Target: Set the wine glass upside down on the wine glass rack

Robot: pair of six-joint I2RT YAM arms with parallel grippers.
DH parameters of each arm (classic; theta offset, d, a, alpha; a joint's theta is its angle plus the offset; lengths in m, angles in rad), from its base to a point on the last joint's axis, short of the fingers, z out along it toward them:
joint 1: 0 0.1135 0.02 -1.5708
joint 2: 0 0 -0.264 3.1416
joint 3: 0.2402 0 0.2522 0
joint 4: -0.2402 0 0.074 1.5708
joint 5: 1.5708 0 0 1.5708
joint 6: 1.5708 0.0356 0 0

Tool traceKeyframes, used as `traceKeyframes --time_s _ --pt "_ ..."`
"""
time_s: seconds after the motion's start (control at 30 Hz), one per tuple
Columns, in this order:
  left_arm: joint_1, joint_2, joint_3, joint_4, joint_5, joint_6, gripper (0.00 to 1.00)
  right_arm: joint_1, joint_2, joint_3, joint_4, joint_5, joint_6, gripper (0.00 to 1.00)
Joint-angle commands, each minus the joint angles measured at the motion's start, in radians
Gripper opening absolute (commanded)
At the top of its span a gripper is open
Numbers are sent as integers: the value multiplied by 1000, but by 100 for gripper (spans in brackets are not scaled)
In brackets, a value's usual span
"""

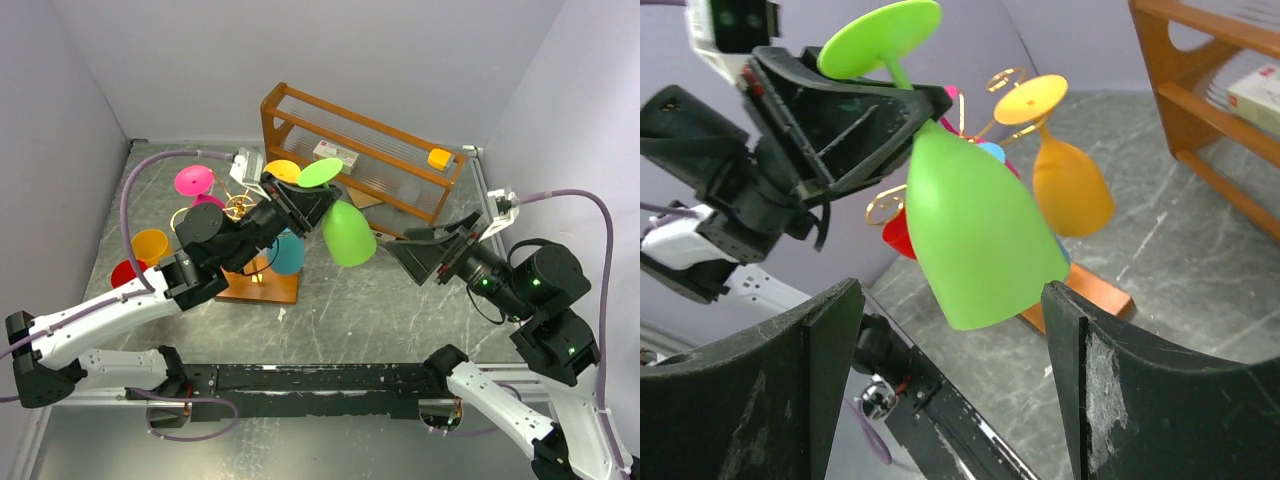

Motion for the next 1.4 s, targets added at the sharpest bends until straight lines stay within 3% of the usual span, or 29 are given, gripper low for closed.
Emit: traceKeyframes --time_s 0.0,0.3,0.6,0.87,1.1,1.37 --pt "-6 -54 28 -103 120 200 7 0 -2 -9 -52 38 29 72" --pt "-5 -163 1 -250 382 367 7 0 42 -45 209 -91 225 71" --pt "-5 -261 -103 -251 620 510 7 0 87 -151 504 -233 491 70" --pt "-5 -307 -147 -328 619 562 7 0 120 -324 733 -400 676 65" --pt "-5 -314 -152 -381 589 582 7 2 138 -345 754 -457 705 61" --pt "-5 -269 -152 -285 584 543 7 2 141 -353 715 -462 695 54"
